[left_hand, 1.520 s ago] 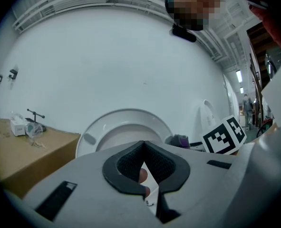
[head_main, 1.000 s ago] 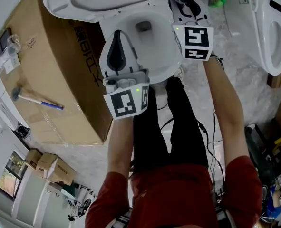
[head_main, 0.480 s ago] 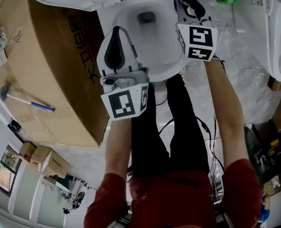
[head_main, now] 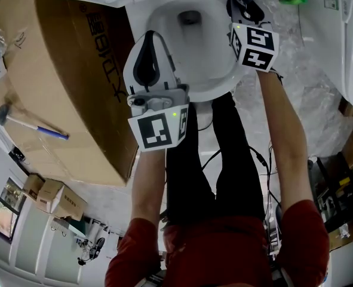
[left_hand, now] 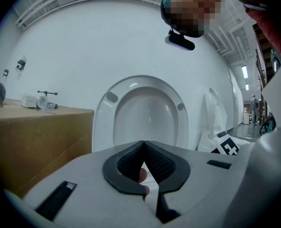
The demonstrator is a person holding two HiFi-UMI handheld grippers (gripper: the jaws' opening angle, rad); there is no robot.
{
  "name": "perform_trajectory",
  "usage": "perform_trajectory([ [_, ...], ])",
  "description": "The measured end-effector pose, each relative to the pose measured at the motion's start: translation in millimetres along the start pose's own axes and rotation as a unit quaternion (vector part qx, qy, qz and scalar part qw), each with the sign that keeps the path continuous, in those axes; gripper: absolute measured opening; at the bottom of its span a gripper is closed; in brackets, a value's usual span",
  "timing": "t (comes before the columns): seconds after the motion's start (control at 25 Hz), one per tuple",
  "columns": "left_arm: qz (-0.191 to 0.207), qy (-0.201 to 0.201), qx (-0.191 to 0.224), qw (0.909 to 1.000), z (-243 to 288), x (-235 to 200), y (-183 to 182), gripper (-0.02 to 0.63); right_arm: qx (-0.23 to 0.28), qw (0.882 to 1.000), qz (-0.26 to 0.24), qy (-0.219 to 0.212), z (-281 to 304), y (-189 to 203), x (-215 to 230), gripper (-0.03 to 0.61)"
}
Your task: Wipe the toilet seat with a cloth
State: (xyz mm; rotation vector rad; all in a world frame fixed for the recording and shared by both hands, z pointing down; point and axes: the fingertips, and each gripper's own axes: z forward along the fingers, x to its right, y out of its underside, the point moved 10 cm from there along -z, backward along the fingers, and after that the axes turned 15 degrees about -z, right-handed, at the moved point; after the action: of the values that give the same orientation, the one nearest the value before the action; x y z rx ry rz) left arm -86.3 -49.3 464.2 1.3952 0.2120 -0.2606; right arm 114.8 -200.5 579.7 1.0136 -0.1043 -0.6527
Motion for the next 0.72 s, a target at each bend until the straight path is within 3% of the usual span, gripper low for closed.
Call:
perform_trajectory([
  [0.4,0.003,0.001,0.024,0.9997,-3,10,-42,0.012,0.035,0.999,-0.006,-0.013,-50,-38,-2,0.094],
  [0.72,-0.002,-0.005,0.049,0.9988,-17,22,-110,0.012,0.092,0.995,-0.019,-0.015,-143,-108,-2,0.094],
])
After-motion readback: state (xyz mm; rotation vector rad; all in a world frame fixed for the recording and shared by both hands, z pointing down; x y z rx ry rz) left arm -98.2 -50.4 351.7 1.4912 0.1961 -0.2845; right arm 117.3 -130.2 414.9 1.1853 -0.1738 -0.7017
